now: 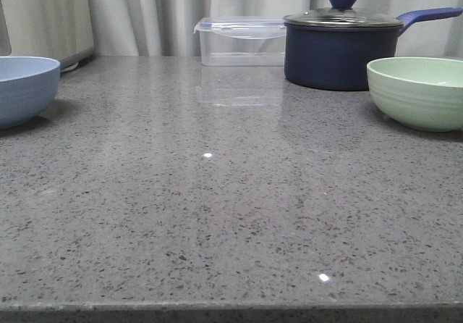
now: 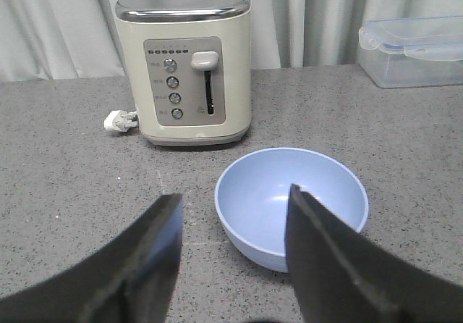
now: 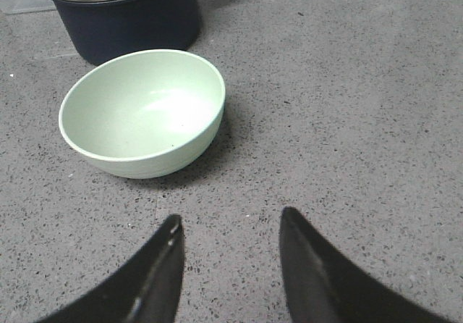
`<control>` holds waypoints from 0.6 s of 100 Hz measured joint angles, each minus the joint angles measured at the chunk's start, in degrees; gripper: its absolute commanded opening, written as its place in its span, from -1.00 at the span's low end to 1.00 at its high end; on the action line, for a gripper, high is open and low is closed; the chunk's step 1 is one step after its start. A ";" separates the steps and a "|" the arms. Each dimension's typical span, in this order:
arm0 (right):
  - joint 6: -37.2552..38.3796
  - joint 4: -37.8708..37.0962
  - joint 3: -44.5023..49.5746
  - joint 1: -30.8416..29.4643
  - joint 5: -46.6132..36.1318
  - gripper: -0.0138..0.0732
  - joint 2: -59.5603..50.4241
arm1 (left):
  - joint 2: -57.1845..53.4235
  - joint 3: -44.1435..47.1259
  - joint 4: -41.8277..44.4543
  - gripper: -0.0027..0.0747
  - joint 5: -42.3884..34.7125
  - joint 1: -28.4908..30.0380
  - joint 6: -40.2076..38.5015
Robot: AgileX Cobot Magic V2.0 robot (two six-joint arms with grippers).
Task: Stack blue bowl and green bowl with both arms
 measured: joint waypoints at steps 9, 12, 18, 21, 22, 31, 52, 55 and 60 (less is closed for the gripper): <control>0.00 0.00 0.00 0.00 -0.54 0.17 0.00 | 0.00 0.00 0.00 0.15 0.00 0.00 0.00; 0.00 0.00 0.00 0.00 -1.06 0.17 0.00 | 0.00 0.00 0.00 0.15 0.00 0.00 0.00; 0.00 0.00 0.12 0.00 -1.40 0.17 0.00 | 0.00 0.00 0.00 0.15 0.09 0.00 0.00; 0.00 0.00 0.21 0.00 -1.49 0.17 0.00 | 0.00 0.00 0.00 0.15 0.09 0.00 0.00; 0.00 0.00 0.21 0.00 -1.49 0.17 0.00 | 0.00 0.00 0.00 0.15 0.09 0.00 0.00; 0.00 0.10 0.10 0.00 -1.49 0.17 0.85 | 0.00 0.00 0.03 0.15 0.09 0.00 0.00; 0.00 0.10 -4.82 0.00 -0.49 0.17 8.55 | 0.00 0.00 0.28 0.15 0.09 0.00 0.00; 0.00 0.10 -5.78 0.00 -0.49 0.17 10.03 | 0.00 0.00 0.28 0.15 0.09 0.00 0.00; 0.00 0.10 -7.58 0.00 -0.49 0.17 12.80 | 0.00 0.00 0.28 0.15 0.09 0.00 0.00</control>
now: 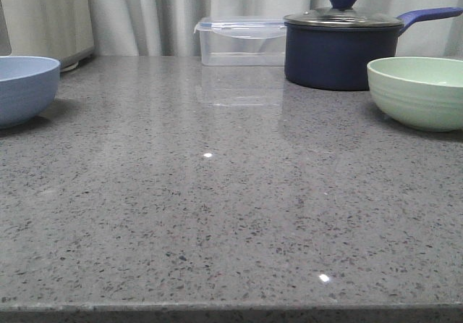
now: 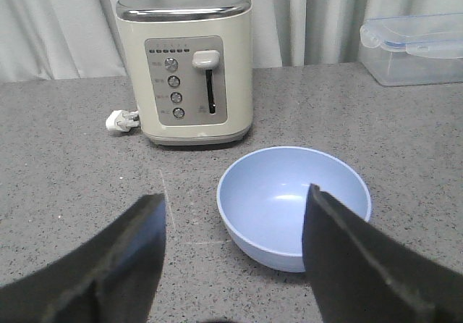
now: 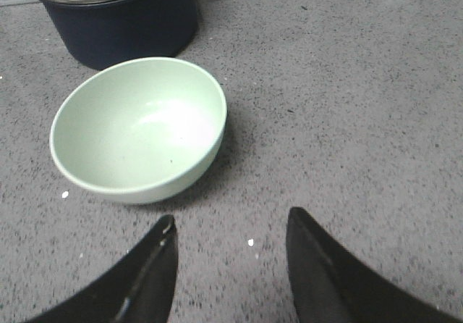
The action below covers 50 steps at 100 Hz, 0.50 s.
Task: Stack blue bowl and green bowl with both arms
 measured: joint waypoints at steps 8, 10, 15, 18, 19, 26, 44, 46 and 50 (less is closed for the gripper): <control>0.00 0.00 -3.66 0.00 0.04 0.17 5.19 | 0.00 0.00 0.00 0.15 0.04 0.00 0.00; 0.00 0.00 -4.35 0.00 0.13 0.17 6.54 | 0.00 0.00 0.00 0.15 0.04 0.00 0.00; 0.00 0.00 -7.36 0.00 0.59 0.17 9.84 | 0.00 0.00 0.00 0.15 0.04 0.00 0.00; 0.00 0.00 -9.01 0.00 1.10 0.17 11.79 | 0.00 0.00 0.00 0.15 0.04 0.00 0.00; 0.00 0.00 -9.42 0.00 1.35 0.17 12.27 | 0.00 0.00 0.00 0.15 0.04 0.00 0.00; 0.00 0.00 -13.89 0.00 3.21 0.17 17.34 | 0.00 0.00 0.00 0.15 0.04 0.00 0.00; 0.00 0.10 -24.91 0.00 9.55 0.17 30.70 | 0.00 0.00 0.00 0.15 0.13 0.00 0.00; 0.00 0.10 -26.04 0.00 10.38 0.17 32.12 | 0.00 0.00 0.00 0.15 0.13 0.00 0.00; 0.00 0.10 -28.10 0.00 11.89 0.17 34.90 | 0.00 0.00 0.00 0.15 0.13 0.00 0.00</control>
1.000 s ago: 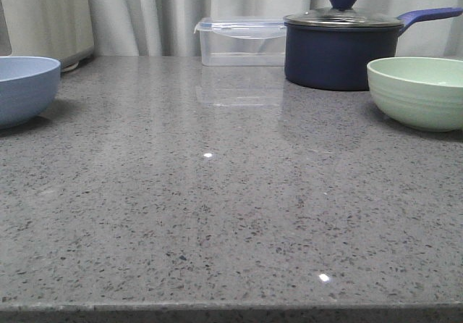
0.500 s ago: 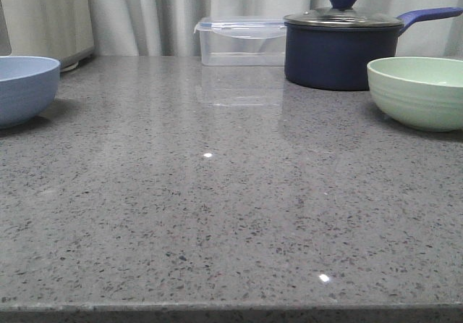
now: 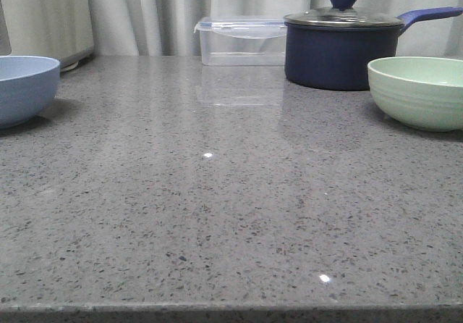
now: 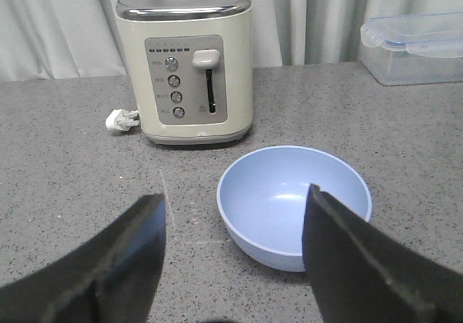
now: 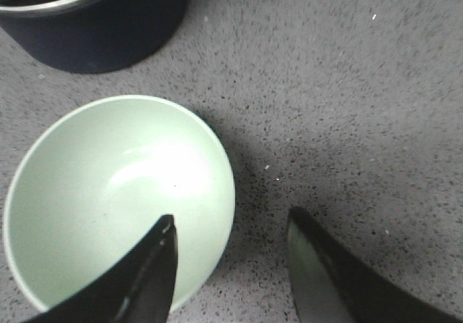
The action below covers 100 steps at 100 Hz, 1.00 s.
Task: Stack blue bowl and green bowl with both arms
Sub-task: 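Lower the right gripper onto the rim of the pale green bowl and grasp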
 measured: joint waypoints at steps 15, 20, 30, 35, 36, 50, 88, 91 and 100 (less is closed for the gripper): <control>0.00 0.11 -5.29 0.00 3.91 0.17 8.28 | 0.00 0.00 0.00 0.15 0.00 0.00 0.00; 0.00 0.18 -6.30 0.00 4.38 0.17 10.49 | 0.00 0.00 0.00 0.15 0.00 0.00 0.00; 0.00 0.30 -7.28 0.00 4.79 0.17 14.14 | 0.00 0.00 0.00 0.16 0.00 0.00 0.00; 0.00 0.49 -7.44 0.00 4.90 0.17 15.35 | 0.00 0.00 0.00 0.15 0.00 0.00 0.00; 0.00 0.49 -7.44 0.00 4.89 0.17 15.52 | 0.00 0.00 0.00 0.15 0.00 0.00 0.00; 0.00 1.14 -7.57 0.00 5.14 0.17 17.76 | 0.00 0.00 0.00 0.15 0.04 0.00 0.00; 0.00 1.36 -7.69 0.00 5.50 -0.44 18.22 | 0.00 0.00 0.00 0.16 0.13 0.00 0.00; 0.00 1.36 -7.69 0.00 5.50 -0.54 18.22 | 0.00 0.00 0.00 0.16 0.13 0.00 0.00; 0.00 1.36 -7.69 0.00 5.62 -0.78 18.22 | 0.00 0.00 0.00 0.16 0.13 0.00 0.00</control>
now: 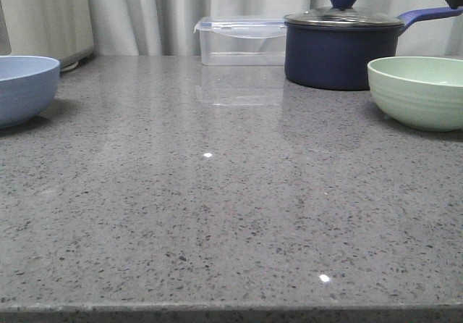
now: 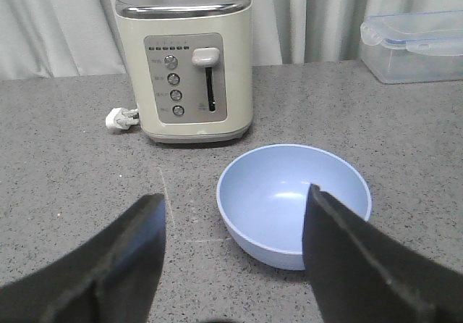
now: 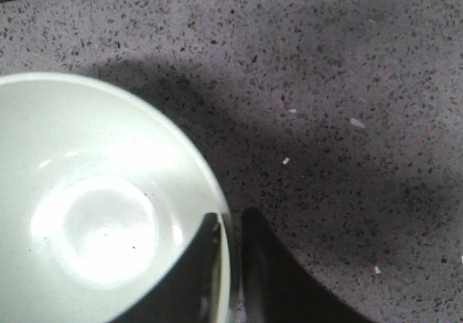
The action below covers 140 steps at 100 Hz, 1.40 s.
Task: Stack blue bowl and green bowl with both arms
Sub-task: 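Lower the right gripper onto the rim of the pale green bowl and grasp, then lift the green bowl with the right gripper and move it toward the table center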
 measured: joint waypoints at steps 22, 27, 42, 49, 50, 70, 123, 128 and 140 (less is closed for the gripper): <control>0.13 0.12 0.00 0.00 0.13 -0.86 0.00 | 0.00 0.00 0.00 0.16 0.04 0.00 0.00; 0.13 0.12 0.00 0.00 -0.11 -0.86 0.00 | 0.00 0.00 0.00 0.16 0.04 0.00 0.00; -0.19 1.23 -0.48 0.43 -0.65 -0.86 0.00 | 0.00 0.00 0.00 0.16 0.04 0.00 0.00; -1.34 1.44 -1.85 1.64 0.41 -0.86 -0.11 | 0.00 0.00 0.00 0.16 0.13 0.00 0.00; -1.74 1.54 -2.19 2.00 0.54 -0.86 -0.11 | 0.00 0.00 0.00 0.16 0.13 0.00 0.00; -3.35 3.24 -6.84 9.63 2.77 -0.86 0.01 | 0.00 0.00 0.00 0.16 0.13 0.00 0.00; -3.48 8.12 -18.75 24.53 3.16 -0.86 14.68 | 0.00 0.00 0.00 0.16 0.27 0.00 0.00; -3.48 8.36 -18.75 24.53 3.16 -0.86 14.85 | 0.00 0.00 0.00 0.16 0.27 0.00 0.00; -3.48 8.48 -18.78 24.53 3.16 -0.64 14.85 | 0.00 0.00 0.00 0.16 0.27 0.00 0.00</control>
